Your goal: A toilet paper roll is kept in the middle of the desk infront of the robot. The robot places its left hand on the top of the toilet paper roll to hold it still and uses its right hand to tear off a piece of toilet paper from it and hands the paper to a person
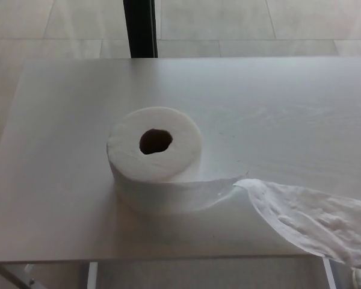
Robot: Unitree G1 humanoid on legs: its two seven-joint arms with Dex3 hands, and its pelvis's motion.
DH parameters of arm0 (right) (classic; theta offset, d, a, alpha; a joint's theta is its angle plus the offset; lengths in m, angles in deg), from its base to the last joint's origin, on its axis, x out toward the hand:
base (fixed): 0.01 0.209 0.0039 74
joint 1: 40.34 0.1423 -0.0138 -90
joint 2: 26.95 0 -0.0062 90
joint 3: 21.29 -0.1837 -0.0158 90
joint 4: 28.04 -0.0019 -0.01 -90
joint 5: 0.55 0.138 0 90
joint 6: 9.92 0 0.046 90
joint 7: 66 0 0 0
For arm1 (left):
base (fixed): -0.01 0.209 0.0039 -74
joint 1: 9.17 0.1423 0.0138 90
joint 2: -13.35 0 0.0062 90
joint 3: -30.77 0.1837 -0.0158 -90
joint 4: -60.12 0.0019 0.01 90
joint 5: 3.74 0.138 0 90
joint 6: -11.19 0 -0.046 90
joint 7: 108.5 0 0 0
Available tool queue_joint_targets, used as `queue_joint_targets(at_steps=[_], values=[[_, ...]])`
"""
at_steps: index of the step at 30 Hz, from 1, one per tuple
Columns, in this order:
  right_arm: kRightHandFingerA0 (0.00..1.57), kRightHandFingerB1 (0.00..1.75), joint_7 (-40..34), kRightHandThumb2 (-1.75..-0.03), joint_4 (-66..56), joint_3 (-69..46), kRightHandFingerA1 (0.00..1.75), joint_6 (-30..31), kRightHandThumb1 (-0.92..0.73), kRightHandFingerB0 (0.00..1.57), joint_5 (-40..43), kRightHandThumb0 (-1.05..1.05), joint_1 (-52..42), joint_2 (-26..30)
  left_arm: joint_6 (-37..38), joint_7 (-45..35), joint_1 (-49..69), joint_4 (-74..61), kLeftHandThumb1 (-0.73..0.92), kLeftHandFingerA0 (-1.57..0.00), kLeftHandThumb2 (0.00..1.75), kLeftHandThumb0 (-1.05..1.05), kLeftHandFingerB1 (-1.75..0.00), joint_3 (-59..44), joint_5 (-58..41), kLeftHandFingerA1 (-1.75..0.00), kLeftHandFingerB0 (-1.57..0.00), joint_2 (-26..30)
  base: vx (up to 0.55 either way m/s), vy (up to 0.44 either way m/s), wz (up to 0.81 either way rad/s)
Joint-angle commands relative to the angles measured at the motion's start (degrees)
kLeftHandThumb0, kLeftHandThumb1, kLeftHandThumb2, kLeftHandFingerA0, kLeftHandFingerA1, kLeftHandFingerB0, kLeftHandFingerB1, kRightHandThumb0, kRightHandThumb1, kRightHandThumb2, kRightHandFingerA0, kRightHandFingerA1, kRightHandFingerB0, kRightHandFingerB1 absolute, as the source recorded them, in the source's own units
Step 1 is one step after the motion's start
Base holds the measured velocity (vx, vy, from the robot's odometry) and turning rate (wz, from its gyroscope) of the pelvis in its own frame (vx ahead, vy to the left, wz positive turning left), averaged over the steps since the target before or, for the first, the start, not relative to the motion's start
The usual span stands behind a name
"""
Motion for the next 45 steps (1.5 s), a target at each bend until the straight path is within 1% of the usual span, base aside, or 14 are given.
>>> queue_joint_targets(at_steps=[1, 6, 7, 8, 9, 10, 15, 16, 18, 20, 34, 35, 36, 45], values=[[0.40, 0.60, -1.54, -0.89, -5.68, -6.65, 0.76, 3.84, -0.41, 0.18, 5.65, -0.21, 6.84, 6.28, -5.18, 3.47, -1.74, -10.84, 0.68, 0.00, 1.16, -0.29, -0.47, -8.39, -2.84, -0.47, 0.00, 6.16, 0.00, 0.000, 0.00], [0.55, 0.69, -1.54, -0.98, -11.13, -9.01, 0.96, 3.54, -0.27, 0.08, 6.47, -0.63, 18.00, 8.16, -10.22, 1.20, -12.86, -16.09, 0.59, 0.00, 1.12, -0.32, -0.47, -15.48, -7.93, -0.47, 0.00, 10.56, 0.00, 0.000, 0.00], [0.89, 0.81, -4.22, -1.14, -13.26, -7.42, 1.23, 5.75, -0.23, 0.12, 4.32, -0.75, 22.93, 8.38, -11.12, 2.74, -18.42, -15.63, 0.68, -0.24, 0.99, -0.80, -0.45, -15.06, -7.36, -0.46, -0.17, 12.07, 0.00, 0.000, 0.00], [0.89, 0.81, -4.29, -1.14, -14.21, -6.60, 1.23, 5.83, -0.23, 0.12, 3.43, -0.75, 24.60, 8.54, -12.10, 2.83, -20.54, -16.29, 0.68, -0.24, 0.99, -0.80, -0.45, -15.07, -7.35, -0.46, -0.17, 12.65, 0.00, 0.000, 0.00], [0.33, 1.54, -4.73, -1.21, -15.46, -5.69, 1.62, 5.38, -0.15, 0.03, 3.07, -0.99, 30.24, 7.77, -14.35, 3.70, -27.35, -19.23, 0.83, -0.45, 0.65, -0.94, -0.62, -13.48, -7.32, -0.73, -0.31, 14.50, 0.00, 0.000, 0.00], [0.43, 0.74, -4.11, -1.04, -16.53, -6.47, 0.97, 5.15, -0.06, 0.00, 4.44, -0.65, 31.80, 6.78, -17.55, 3.80, -29.98, -21.95, 0.79, -0.56, 0.65, -1.05, -0.80, -12.88, -7.72, -0.87, -0.33, 15.05, 0.00, 0.000, 0.00], [0.25, 0.61, -8.18, -0.92, -29.34, -7.12, 0.77, 9.71, -0.37, 0.06, 5.08, -0.59, 33.79, 2.85, -22.54, 3.83, -42.44, -29.22, 0.80, -0.46, 0.63, -0.81, -0.61, -7.51, -6.65, -0.81, -0.35, 15.43, 0.00, 0.000, 0.07], [0.27, 0.57, -8.09, -0.60, -32.95, -7.71, 0.89, 10.76, -0.52, 0.19, 6.02, -0.60, 33.13, 1.92, -22.99, 3.72, -43.83, -31.94, 0.83, -0.32, 0.64, -0.62, -0.48, -6.83, -6.90, -0.63, -0.24, 14.92, 0.00, 0.000, 0.00], [0.34, 0.50, -8.65, -0.56, -41.79, -8.34, 0.90, 14.09, -0.56, 0.27, 7.35, -0.58, 31.42, -0.18, -28.12, 5.20, -47.87, -38.49, 0.63, -0.33, 1.01, -0.59, -0.54, -4.69, -7.30, -0.61, -0.21, 13.62, 0.00, 0.000, 0.00], [0.42, 0.37, -7.68, -0.57, -50.49, -8.19, 0.68, 17.78, -0.55, 0.33, 8.00, -0.52, 28.53, -1.72, -29.75, 5.60, -50.18, -42.12, 0.86, -0.27, 0.65, -0.49, -0.43, -4.27, -9.20, -0.50, -0.25, 10.84, 0.00, 0.000, 0.00], [0.41, 0.36, -1.15, -0.58, -71.58, 14.48, 0.57, 17.22, -0.57, 0.44, -2.41, -0.54, 12.14, -14.24, -23.88, 1.21, -59.85, -42.21, 0.81, -0.40, 0.63, -0.56, -0.43, 8.68, -7.04, -0.50, -0.34, -0.95, 0.00, 0.000, 0.00], [0.42, 0.41, -1.13, -0.58, -69.91, 16.93, 0.64, 14.79, -0.56, 0.46, -3.66, -0.57, 12.02, -15.68, -20.93, 2.27, -59.40, -42.03, 0.59, -0.46, 1.03, -0.55, -0.52, 11.73, -4.46, -0.65, -0.26, -3.71, 0.00, 0.000, 0.00], [0.39, 0.42, -0.82, -0.58, -70.32, 18.76, 0.64, 15.89, -0.57, 0.46, -4.76, -0.59, 11.91, -15.61, -20.06, 3.34, -58.59, -43.16, 0.76, -0.50, 0.63, -0.59, -0.45, 13.22, -3.71, -0.54, -0.41, -5.98, 0.00, 0.000, 0.00], [0.42, 0.42, -2.46, -0.57, -72.29, 25.85, 0.69, 20.24, -0.56, 0.55, -8.06, -0.50, 11.00, -17.58, -22.41, 6.35, -56.90, -49.51, 0.77, -0.59, 0.63, -0.54, -0.46, 23.41, 0.94, -0.56, -0.47, -14.48, 0.00, 0.000, 0.00]])
